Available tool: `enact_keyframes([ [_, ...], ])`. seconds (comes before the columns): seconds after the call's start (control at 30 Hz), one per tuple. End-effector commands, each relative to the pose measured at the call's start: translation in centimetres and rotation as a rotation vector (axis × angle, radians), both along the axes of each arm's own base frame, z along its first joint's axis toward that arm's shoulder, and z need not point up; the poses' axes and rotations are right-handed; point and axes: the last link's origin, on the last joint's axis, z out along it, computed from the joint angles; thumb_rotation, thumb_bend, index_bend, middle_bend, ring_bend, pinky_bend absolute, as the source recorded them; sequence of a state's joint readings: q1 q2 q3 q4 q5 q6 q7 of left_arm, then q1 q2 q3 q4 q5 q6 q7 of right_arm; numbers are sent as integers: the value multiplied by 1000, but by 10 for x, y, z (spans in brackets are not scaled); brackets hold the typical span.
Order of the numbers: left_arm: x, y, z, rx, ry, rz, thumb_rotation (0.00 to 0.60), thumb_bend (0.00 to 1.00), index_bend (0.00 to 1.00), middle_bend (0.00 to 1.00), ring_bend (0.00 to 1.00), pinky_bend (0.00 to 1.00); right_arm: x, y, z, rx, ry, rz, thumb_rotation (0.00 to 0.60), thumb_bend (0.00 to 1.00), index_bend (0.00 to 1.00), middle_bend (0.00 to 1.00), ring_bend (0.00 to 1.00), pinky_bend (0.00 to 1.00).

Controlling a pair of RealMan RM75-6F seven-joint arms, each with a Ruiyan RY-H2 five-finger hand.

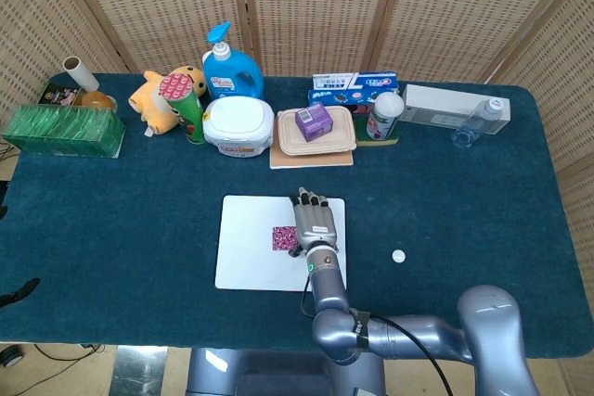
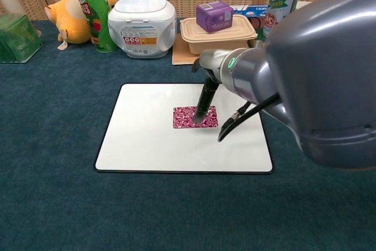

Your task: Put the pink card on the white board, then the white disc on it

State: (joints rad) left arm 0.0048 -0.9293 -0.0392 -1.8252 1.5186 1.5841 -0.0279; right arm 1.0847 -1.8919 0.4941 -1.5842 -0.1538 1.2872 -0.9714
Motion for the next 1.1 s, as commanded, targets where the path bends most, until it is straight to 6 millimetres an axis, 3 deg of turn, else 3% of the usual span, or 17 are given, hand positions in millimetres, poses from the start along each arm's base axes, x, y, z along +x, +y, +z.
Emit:
enact_keyframes([
  [0.03,0,0,1,1,-3,0,600,72,0,0,0,0,-4,-1,12,-29,2,21,600,72,92,0,0,0],
  [0.27,-1,-2,1,-4,-6,-2,600,73,0,0,0,0,-32,4,41,-20,-20,33,600,108,212,0,0,0],
  [0.57,1,1,-1,-17,-3,-2,600,72,0,0,0,0,-92,8,83,111,-63,85,600,115,236,0,0,0],
  [0.8,2,1,-2,-15,1,1,600,72,0,0,0,0,-125,13,100,146,-46,157,600,134,281,6,0,12],
  [0.87,3,2,-4,-20,5,3,600,72,0,0,0,0,-143,17,110,161,9,200,600,142,299,12,0,23],
  [1.1,7,2,-9,-28,21,-2,600,73,0,0,0,0,-169,15,118,173,69,264,600,152,321,16,0,40],
])
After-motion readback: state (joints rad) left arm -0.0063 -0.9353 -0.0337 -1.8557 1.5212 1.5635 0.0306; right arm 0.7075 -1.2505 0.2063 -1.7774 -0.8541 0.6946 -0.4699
